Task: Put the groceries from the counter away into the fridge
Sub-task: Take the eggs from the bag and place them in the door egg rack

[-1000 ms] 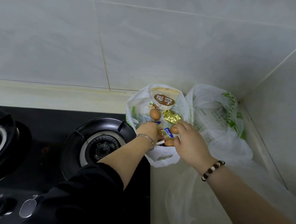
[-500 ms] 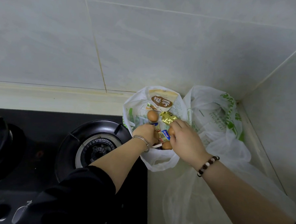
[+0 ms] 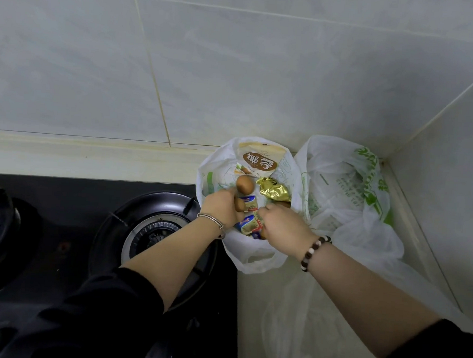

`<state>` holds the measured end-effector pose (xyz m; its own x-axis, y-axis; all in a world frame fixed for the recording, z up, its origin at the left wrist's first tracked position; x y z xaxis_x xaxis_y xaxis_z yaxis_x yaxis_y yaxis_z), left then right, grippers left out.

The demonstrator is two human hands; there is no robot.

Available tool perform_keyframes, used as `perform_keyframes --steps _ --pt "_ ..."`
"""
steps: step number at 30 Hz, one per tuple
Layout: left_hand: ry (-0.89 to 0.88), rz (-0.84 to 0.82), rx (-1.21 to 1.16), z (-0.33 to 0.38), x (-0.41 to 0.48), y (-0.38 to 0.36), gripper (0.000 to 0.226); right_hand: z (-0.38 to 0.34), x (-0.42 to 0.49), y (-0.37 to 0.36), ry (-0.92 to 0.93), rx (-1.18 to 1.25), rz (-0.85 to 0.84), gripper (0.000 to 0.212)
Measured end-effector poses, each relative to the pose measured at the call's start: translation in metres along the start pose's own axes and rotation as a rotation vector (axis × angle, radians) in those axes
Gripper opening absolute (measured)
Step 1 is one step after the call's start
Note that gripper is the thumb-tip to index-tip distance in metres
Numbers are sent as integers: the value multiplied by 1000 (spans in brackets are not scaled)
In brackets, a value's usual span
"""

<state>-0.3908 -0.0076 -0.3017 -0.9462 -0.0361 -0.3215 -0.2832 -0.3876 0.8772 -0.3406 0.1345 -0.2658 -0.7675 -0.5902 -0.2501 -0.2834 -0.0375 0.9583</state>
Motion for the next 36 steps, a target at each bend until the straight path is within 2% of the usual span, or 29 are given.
perform_keyframes --steps 4,8,16,19,23,27,31,36 --pt "-25 7 -29 -5 -5 4 37 1 10 -11 -80 -135 -145 19" --pt "-65 50 -62 -6 -11 7 40 2 15 -17 -136 -103 -247 20" --pt "-143 121 -136 -3 -30 15 42 -2 13 -15 -144 -39 -259 14" --pt "-142 132 -159 -2 -38 21 41 -7 8 -10 -160 -42 -194 17" --pt "-86 188 -251 1 -54 32 38 -11 0 0 -149 -20 -1 37" --pt "20 195 -453 2 -67 41 31 -16 -9 15 -187 135 148 28" --pt "77 162 -567 -4 -86 51 29 -28 -21 30 -189 321 286 41" --pt "125 239 -617 -16 -125 66 30 -55 -38 52 -110 370 416 41"
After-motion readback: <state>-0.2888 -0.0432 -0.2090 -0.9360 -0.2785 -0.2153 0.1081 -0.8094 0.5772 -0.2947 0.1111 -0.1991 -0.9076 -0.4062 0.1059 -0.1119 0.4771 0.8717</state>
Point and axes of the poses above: each hand's wrist, its own x-axis towards the middle knuckle, its own y-axis out of the back of the hand, z = x × y, the point moved 2 cm from there along x, towards the middle knuckle, and after that the axes turned 15 degrees about y, right-handed, at the moved point
